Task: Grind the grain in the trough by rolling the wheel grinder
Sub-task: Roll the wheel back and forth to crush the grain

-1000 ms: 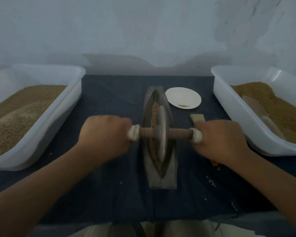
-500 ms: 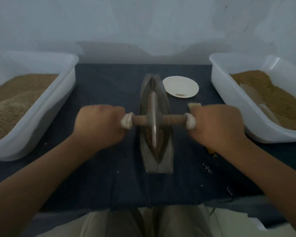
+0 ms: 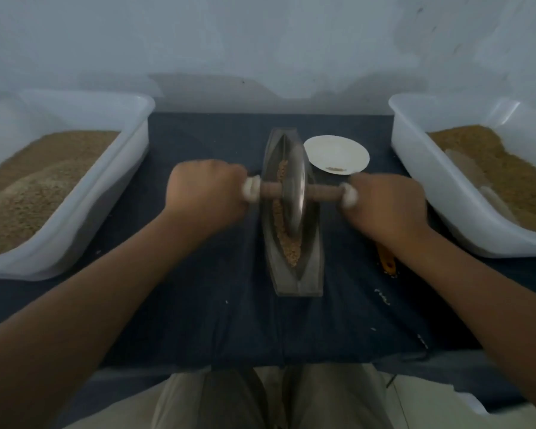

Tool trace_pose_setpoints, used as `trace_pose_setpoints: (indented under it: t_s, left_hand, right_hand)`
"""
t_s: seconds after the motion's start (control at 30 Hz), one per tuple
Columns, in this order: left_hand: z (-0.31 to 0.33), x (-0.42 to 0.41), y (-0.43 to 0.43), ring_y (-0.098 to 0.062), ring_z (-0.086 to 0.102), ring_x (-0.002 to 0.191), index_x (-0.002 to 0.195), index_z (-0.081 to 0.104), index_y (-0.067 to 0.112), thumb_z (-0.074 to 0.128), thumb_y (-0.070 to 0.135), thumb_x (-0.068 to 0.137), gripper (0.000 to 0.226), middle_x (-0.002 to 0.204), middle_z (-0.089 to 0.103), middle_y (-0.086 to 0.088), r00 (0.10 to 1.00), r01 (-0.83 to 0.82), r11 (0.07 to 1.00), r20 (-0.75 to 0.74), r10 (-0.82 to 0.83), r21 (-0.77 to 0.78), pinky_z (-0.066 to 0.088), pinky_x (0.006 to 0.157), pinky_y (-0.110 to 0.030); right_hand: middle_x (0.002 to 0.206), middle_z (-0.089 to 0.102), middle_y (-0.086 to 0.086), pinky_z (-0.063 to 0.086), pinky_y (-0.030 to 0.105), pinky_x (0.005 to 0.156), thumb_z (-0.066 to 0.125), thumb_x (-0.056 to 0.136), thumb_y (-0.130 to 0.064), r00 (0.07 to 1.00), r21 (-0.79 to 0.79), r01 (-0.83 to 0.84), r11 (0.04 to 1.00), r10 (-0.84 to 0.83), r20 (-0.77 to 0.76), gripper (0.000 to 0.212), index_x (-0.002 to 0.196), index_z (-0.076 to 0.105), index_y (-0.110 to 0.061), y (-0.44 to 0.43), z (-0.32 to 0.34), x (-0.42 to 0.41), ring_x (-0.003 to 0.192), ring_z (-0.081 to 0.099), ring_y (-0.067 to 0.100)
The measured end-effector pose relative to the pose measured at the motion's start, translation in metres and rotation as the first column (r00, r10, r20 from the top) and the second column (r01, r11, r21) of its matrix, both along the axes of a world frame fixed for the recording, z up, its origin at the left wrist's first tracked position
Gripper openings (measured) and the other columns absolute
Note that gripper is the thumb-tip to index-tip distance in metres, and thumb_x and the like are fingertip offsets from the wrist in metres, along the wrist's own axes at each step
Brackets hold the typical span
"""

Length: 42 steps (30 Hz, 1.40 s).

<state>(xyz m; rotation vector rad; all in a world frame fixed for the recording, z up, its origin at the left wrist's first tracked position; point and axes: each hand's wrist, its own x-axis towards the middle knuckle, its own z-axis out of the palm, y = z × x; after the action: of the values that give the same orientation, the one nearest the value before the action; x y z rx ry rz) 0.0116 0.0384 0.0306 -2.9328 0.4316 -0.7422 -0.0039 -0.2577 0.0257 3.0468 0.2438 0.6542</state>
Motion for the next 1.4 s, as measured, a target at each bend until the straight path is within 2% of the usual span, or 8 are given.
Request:
trace_pose_setpoints:
  t_s: [0.17, 0.27, 0.47, 0.7, 0.83, 1.0, 1.27, 1.4]
  left_hand:
    - [-0.028, -0.039, 0.017, -0.017, 0.031, 0.040, 0.062, 0.029, 0.028, 0.072, 0.040, 0.086, 0.051, 0.052, 0.033, 0.010, 0.988, 0.103, 0.991, 0.123, -0.092, -0.085, 0.013, 0.054, -0.019]
    - [-0.021, 0.000, 0.005, -0.020, 0.038, 0.044, 0.058, 0.030, 0.027, 0.070, 0.047, 0.085, 0.052, 0.053, 0.034, 0.012, 0.999, -0.028, 0.996, 0.031, 0.030, -0.079, 0.025, 0.052, -0.022]
    - [0.009, 0.039, -0.013, -0.022, 0.047, 0.055, 0.065, 0.049, 0.023, 0.050, 0.052, 0.094, 0.041, 0.066, 0.055, 0.003, 0.990, -0.112, 0.992, -0.094, 0.106, -0.055, 0.036, 0.057, -0.030]
    - [-0.014, -0.045, 0.015, -0.018, 0.031, 0.042, 0.062, 0.039, 0.024, 0.075, 0.035, 0.082, 0.043, 0.052, 0.038, 0.004, 0.985, 0.127, 0.992, 0.120, -0.125, -0.013, 0.016, 0.054, -0.023]
    - [-0.006, 0.001, -0.002, -0.021, 0.038, 0.044, 0.059, 0.032, 0.023, 0.062, 0.042, 0.091, 0.047, 0.054, 0.036, 0.007, 0.999, 0.017, 1.000, 0.047, -0.016, -0.025, 0.026, 0.052, -0.025]
    - [0.001, 0.043, -0.010, -0.029, 0.055, 0.058, 0.063, 0.046, 0.022, 0.054, 0.041, 0.092, 0.036, 0.062, 0.049, 0.003, 0.992, -0.095, 0.993, -0.087, 0.089, -0.076, 0.039, 0.058, -0.030]
    - [-0.028, -0.043, 0.017, -0.020, 0.034, 0.040, 0.061, 0.035, 0.026, 0.057, 0.045, 0.092, 0.043, 0.053, 0.036, 0.007, 0.980, 0.128, 0.988, 0.163, -0.112, -0.088, 0.022, 0.051, -0.021]
    - [-0.020, -0.008, 0.004, -0.025, 0.044, 0.044, 0.060, 0.034, 0.025, 0.066, 0.042, 0.088, 0.046, 0.054, 0.046, 0.001, 0.995, 0.044, 0.994, 0.095, -0.035, -0.096, 0.032, 0.053, -0.027]
  right_hand:
    - [0.054, 0.050, -0.003, 0.045, 0.035, 0.044, 0.048, 0.095, -0.053, 0.977, 0.010, -0.186, 0.983, 0.184, 0.104, 0.042, 0.064, 0.051, -0.025, -0.014, -0.001, -0.037, 0.046, 0.049, 0.024]
    - [0.055, 0.047, -0.005, 0.048, 0.034, 0.046, 0.050, 0.099, -0.047, 0.980, -0.083, -0.120, 0.989, 0.132, 0.149, 0.041, 0.066, 0.052, -0.023, 0.001, 0.009, 0.012, 0.046, 0.049, 0.022]
    - [0.068, 0.061, -0.001, 0.058, 0.042, 0.063, 0.056, 0.098, -0.048, 0.999, -0.051, 0.036, 0.998, -0.037, -0.032, 0.033, 0.077, 0.060, -0.024, 0.014, 0.019, 0.052, 0.063, 0.060, 0.024]
    - [0.052, 0.043, -0.009, 0.037, 0.027, 0.043, 0.056, 0.089, -0.057, 0.991, 0.041, -0.101, 0.994, 0.097, 0.087, 0.041, 0.062, 0.043, -0.029, -0.017, -0.017, -0.043, 0.044, 0.046, 0.019]
    - [0.055, 0.043, -0.009, 0.041, 0.029, 0.049, 0.051, 0.098, -0.053, 0.995, -0.029, -0.016, 0.999, 0.018, 0.097, 0.042, 0.067, 0.049, -0.025, -0.002, -0.007, 0.007, 0.049, 0.048, 0.021]
    - [0.062, 0.053, -0.003, 0.045, 0.033, 0.055, 0.058, 0.098, -0.045, 1.000, -0.076, 0.026, 0.997, -0.027, -0.012, 0.034, 0.074, 0.060, -0.021, 0.014, 0.020, 0.049, 0.058, 0.054, 0.022]
    - [0.050, 0.043, -0.009, 0.037, 0.027, 0.043, 0.050, 0.090, -0.050, 0.984, 0.004, -0.176, 0.984, 0.175, 0.036, 0.036, 0.062, 0.044, -0.029, -0.007, 0.011, -0.048, 0.041, 0.044, 0.016]
    - [0.056, 0.047, -0.009, 0.041, 0.030, 0.049, 0.059, 0.091, -0.049, 0.996, -0.037, -0.082, 0.996, 0.083, 0.025, 0.036, 0.064, 0.046, -0.029, -0.001, 0.012, -0.009, 0.051, 0.051, 0.020]
